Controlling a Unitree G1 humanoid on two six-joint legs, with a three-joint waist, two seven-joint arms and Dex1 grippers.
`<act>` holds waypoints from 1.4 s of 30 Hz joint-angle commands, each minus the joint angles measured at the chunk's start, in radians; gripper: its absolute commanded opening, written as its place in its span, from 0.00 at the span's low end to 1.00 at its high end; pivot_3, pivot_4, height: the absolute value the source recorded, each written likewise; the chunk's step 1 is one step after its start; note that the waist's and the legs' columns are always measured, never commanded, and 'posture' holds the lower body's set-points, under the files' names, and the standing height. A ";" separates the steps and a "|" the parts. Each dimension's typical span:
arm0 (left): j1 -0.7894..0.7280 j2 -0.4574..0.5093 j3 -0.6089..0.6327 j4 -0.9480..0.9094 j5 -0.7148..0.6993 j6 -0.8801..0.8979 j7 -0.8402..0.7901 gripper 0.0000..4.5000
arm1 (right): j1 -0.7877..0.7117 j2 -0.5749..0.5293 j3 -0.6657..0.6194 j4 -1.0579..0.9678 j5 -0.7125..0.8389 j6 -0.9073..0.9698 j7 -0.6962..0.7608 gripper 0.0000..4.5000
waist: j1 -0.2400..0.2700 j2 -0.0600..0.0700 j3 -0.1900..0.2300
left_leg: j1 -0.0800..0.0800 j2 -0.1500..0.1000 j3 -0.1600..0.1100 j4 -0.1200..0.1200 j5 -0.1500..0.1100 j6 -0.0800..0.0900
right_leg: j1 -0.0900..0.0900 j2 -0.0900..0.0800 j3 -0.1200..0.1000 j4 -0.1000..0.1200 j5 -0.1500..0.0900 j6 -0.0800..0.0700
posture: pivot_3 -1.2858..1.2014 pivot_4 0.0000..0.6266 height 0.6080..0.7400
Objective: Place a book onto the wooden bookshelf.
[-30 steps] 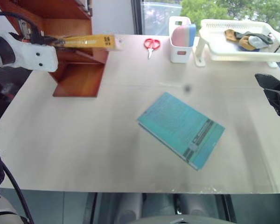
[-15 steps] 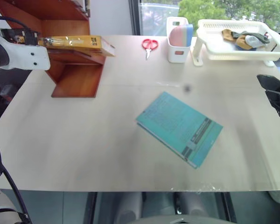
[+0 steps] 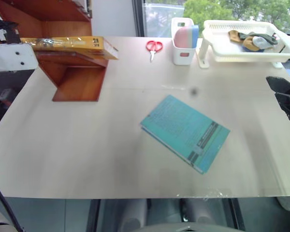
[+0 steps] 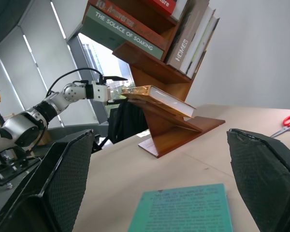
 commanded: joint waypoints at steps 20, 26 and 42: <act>0.473 -0.396 0.354 -0.783 -0.650 0.315 0.083 0.88 | -0.163 -0.056 0.052 0.110 -0.074 0.000 0.076 1.00 | 0.009 0.003 -0.002 | 0.001 0.001 0.000 0.002 0.000 0.000 | 0.000 -0.001 0.002 0.002 0.000 0.000 | 0.52 0.24 1.00; 0.383 -0.702 0.169 -0.832 -0.691 0.449 0.075 0.88 | -0.107 -0.052 0.004 0.046 -0.049 0.011 0.038 1.00 | 0.009 0.002 -0.001 | -0.001 0.000 -0.003 0.009 0.000 0.000 | 0.003 0.000 -0.002 0.004 0.001 0.000 | 0.52 0.24 1.00; 0.109 -1.172 0.083 -0.355 -0.587 0.405 0.256 0.88 | -0.046 -0.042 -0.047 -0.043 0.029 0.027 -0.041 1.00 | 0.005 0.002 -0.001 | 0.002 -0.003 -0.006 0.012 0.000 0.000 | 0.008 0.001 -0.004 0.004 0.001 0.001 | 0.52 0.24 1.00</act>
